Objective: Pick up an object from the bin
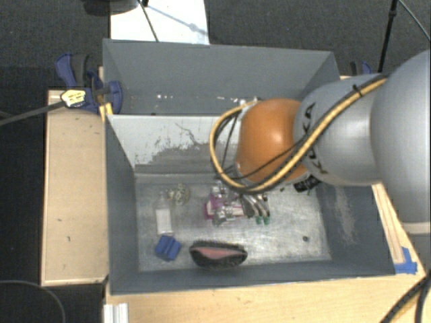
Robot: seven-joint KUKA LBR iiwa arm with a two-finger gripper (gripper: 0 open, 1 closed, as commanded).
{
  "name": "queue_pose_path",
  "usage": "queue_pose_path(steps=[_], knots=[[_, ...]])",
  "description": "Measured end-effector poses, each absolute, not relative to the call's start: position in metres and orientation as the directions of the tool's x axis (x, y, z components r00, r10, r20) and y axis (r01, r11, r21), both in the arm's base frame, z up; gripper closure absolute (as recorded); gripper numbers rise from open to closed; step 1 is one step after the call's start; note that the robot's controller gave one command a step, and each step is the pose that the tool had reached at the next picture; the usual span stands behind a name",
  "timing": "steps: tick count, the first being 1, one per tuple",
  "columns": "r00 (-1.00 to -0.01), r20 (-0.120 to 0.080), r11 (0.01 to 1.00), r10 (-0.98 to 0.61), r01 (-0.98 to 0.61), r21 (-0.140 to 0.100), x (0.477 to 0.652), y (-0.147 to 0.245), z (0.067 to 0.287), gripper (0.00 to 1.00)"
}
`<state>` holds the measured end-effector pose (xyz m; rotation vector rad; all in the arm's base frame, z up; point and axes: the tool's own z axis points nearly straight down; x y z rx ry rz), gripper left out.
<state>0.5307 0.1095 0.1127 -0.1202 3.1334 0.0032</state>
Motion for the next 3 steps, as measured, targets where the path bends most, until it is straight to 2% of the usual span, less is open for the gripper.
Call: queue_pose_path(steps=[2, 3], knots=[[-0.997, -0.005, 0.997, -0.071, -0.071, 0.002, 0.532, 0.110, 0.152, 1.00], [-0.998, -0.006, 0.998, -0.069, -0.069, 0.002, 0.533, 0.111, 0.200, 1.00]])
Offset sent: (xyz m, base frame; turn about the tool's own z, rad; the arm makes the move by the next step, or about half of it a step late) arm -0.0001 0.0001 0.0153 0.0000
